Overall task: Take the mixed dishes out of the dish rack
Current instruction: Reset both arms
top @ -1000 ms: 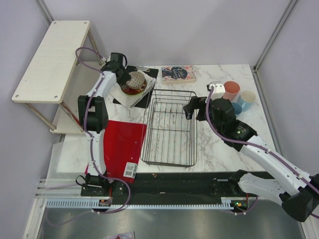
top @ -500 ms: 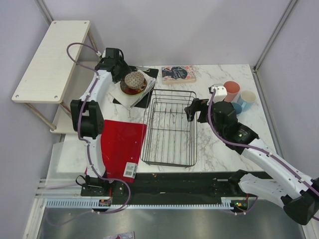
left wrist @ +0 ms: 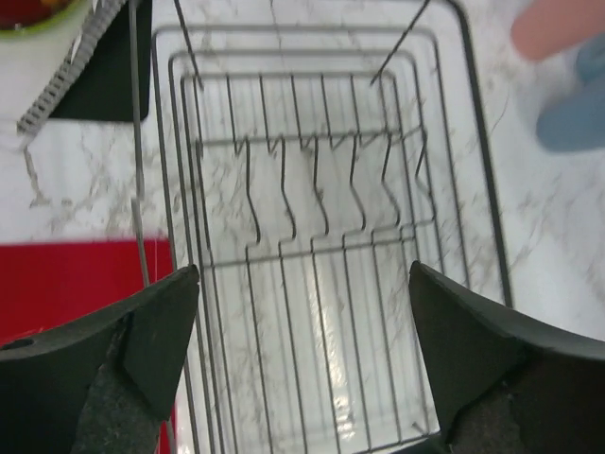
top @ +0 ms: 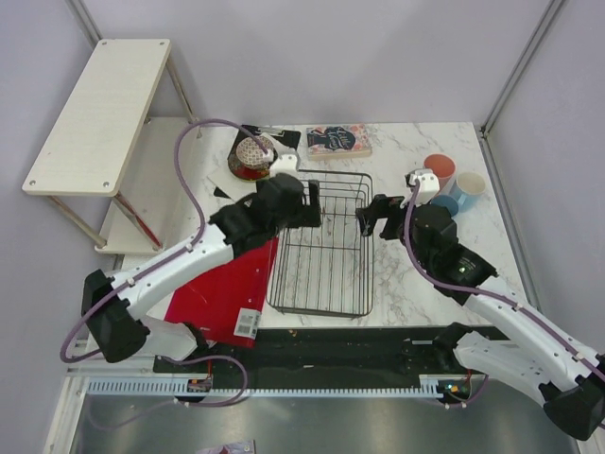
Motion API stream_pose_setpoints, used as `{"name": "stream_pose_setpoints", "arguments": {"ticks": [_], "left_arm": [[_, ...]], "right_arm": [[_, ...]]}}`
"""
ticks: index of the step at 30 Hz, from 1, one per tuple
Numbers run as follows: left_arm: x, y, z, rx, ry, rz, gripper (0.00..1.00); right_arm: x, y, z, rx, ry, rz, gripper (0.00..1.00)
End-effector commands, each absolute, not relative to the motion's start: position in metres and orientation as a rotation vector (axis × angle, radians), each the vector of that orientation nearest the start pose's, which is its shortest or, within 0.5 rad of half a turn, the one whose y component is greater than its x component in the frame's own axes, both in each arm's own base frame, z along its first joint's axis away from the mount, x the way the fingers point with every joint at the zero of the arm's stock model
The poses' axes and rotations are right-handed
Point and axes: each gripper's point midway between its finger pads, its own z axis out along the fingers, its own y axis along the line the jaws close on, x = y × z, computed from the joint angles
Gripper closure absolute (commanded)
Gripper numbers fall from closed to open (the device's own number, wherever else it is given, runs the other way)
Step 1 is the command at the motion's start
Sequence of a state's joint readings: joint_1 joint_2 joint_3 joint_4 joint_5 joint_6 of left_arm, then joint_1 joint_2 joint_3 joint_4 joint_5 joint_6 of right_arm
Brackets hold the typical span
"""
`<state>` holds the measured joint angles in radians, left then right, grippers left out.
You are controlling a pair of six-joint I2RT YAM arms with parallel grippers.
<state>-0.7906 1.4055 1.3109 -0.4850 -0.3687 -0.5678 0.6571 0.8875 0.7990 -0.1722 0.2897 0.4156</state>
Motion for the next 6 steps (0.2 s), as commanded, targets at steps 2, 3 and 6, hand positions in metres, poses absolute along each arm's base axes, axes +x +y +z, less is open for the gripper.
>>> {"name": "stream_pose_setpoints", "arguments": {"ticks": [2,3,6], "left_arm": [[0.268,-0.246,0.246,0.105,2.047,-0.285,0.01],[0.264,-0.246,0.245,0.102,2.051,-0.299,0.01],[0.257,-0.243,0.238,0.083,2.077,-0.319,0.01]], "right_arm": [[0.280,0.168,0.274,0.030,1.757,0.521,0.02],[0.279,0.166,0.273,0.032,1.750,0.520,0.02],[0.279,0.165,0.275,0.033,1.744,0.519,0.02]]}}
